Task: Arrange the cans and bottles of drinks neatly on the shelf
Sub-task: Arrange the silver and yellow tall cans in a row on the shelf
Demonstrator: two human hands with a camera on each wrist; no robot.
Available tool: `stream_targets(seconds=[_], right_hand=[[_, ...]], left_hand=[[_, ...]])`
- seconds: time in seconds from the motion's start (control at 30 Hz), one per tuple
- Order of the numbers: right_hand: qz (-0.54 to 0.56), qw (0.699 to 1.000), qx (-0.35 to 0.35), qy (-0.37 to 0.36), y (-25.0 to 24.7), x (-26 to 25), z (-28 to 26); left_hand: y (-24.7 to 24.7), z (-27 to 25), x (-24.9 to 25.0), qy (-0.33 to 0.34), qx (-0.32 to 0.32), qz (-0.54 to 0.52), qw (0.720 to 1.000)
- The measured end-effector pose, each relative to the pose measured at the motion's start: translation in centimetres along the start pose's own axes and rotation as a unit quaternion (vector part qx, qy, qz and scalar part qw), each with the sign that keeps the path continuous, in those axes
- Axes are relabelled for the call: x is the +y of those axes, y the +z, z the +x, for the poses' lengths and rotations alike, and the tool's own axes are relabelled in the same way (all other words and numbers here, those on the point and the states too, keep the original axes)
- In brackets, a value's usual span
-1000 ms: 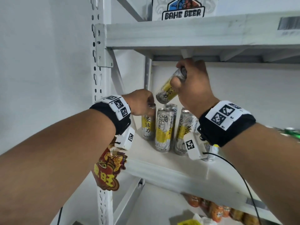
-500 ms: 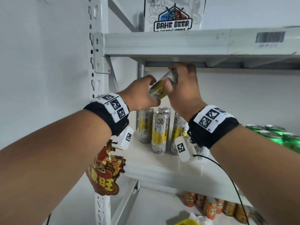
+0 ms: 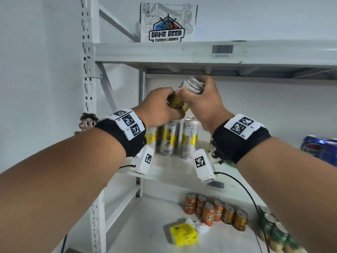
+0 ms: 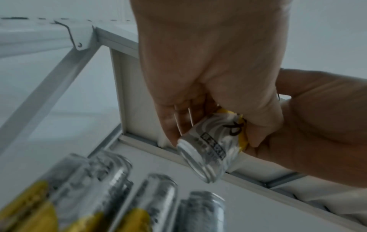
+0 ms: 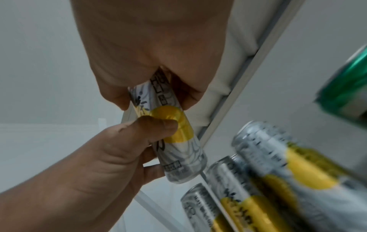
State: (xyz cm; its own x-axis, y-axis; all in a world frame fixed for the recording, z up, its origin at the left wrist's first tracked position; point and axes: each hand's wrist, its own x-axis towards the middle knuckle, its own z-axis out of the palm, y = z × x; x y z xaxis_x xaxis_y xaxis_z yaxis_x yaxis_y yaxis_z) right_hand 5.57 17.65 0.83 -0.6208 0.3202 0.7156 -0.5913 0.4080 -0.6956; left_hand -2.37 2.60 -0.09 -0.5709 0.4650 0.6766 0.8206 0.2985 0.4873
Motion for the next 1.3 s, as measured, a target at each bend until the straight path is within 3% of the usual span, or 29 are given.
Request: stream_targets(seconds=[0.27, 0.5, 0.8, 1.03, 1.3], right_hand=[[-0.038, 0.998, -0.026, 0.047, -12.7, 1.3, -5.2], [-0.094, 0.988, -0.008, 0.121, -19.9, 4.2, -7.9], [-0.012, 0.986, 0.002, 0.168, -20.4, 9.4, -10.8], [0.036, 0.983, -0.024, 0.179, -20.8, 10.6, -11.9], [0.007, 0.989, 0.015, 0.148, -20.6, 11.0, -12.4]], left_hand=[[11.0, -1.9, 8.3, -0.013, -0.040, -0.149, 0.988], [19.6, -2.6, 10.5, -0.059, -0.127, -0.193, 0.971], [23.2, -4.8, 6.8, -0.101, -0.203, -0.274, 0.935], [23.9, -5.4, 5.2, -0.072, -0.219, -0.293, 0.928], [24.2, -5.2, 4.6, -0.071, -0.205, -0.356, 0.909]])
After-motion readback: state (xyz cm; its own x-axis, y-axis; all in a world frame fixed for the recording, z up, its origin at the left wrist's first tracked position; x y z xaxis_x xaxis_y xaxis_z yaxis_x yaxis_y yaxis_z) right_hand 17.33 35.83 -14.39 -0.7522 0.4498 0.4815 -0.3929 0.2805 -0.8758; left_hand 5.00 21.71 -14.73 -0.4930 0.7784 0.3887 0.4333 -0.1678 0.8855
